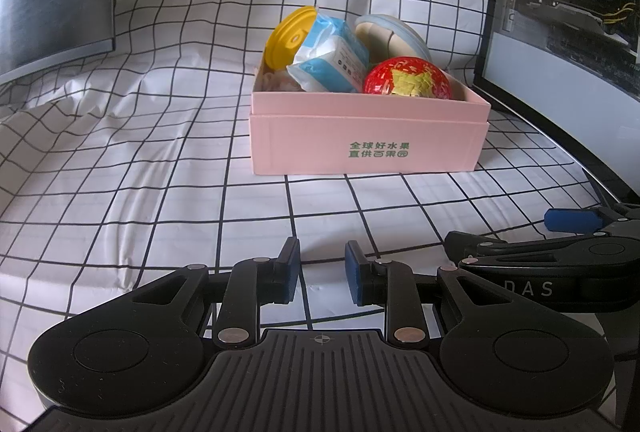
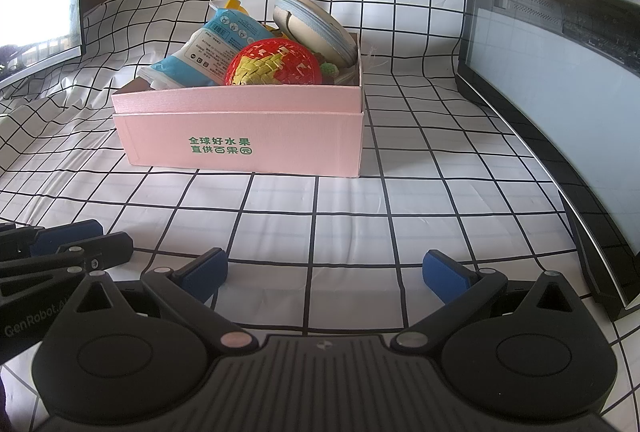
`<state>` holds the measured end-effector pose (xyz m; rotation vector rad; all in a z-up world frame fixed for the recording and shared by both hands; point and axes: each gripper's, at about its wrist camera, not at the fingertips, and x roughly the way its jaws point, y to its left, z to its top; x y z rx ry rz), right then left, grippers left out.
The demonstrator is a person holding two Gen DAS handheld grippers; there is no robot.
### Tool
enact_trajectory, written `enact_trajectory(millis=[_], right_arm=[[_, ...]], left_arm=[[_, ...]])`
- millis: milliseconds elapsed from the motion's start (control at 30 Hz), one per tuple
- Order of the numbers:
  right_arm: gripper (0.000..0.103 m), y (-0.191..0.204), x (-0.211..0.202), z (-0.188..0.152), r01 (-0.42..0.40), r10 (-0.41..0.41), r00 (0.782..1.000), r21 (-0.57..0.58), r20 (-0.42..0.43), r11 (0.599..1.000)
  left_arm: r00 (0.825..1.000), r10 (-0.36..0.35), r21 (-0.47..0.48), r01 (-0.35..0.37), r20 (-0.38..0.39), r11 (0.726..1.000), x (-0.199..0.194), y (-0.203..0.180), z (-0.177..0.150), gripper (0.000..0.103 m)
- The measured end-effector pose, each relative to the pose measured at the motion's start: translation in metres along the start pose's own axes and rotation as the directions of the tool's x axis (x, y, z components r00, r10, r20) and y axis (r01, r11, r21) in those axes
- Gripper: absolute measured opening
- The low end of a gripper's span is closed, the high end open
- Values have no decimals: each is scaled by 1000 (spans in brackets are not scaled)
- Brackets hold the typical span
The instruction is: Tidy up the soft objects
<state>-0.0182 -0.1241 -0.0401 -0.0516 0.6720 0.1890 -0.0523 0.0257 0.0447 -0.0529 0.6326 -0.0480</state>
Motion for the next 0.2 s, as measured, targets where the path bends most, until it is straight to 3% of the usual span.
enact_trajectory(millis=[200], right_arm=[[103,0,0,0,0,0,1000,0,0,1000]], left_arm=[[1000,1,1,-1,0,1000,0,-1,0,27]])
